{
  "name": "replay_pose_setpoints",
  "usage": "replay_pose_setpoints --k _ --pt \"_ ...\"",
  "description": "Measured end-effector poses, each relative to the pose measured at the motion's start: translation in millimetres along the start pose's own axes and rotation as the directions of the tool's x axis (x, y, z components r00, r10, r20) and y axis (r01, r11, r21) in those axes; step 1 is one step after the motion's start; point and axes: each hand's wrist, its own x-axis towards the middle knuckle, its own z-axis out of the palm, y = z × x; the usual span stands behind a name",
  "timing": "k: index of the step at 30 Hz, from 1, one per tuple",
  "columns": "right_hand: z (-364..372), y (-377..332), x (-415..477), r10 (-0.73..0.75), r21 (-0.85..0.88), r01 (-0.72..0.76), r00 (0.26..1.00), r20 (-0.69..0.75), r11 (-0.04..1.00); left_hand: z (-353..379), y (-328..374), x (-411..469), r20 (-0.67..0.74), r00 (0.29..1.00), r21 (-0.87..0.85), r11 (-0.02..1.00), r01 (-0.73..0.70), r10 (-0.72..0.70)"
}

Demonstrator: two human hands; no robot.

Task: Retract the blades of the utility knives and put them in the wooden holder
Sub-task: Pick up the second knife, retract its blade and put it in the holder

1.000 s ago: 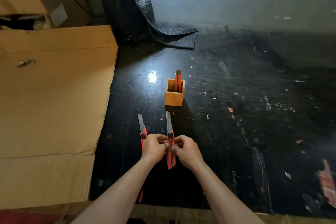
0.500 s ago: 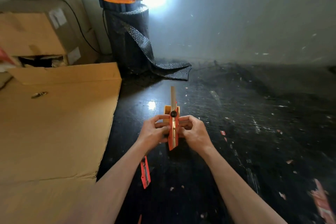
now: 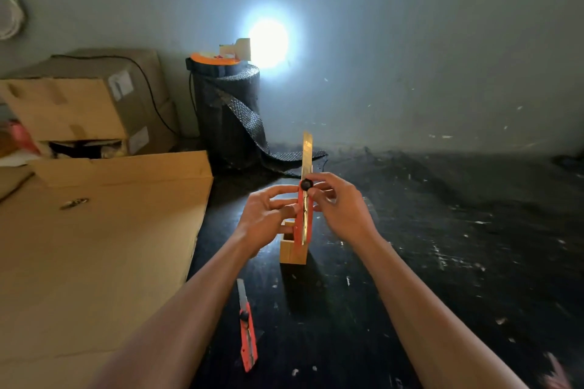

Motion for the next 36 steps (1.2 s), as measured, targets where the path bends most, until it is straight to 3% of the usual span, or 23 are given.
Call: replay_pose_setpoints --k 22,36 --pt "-8.0 19.7 -25.9 0.045 0.061 -0.052 0.993 0.109 0.997 8.3 17.8 -1.6 0.005 0.998 -0.084 0.995 0.055 -0.055" --pt "-7.8 13.1 -34.2 0.05 0.02 -0.052 0.993 0.104 0.998 16.9 29.6 7.8 -0.084 0.996 -0.013 1.0 -0.023 0.022"
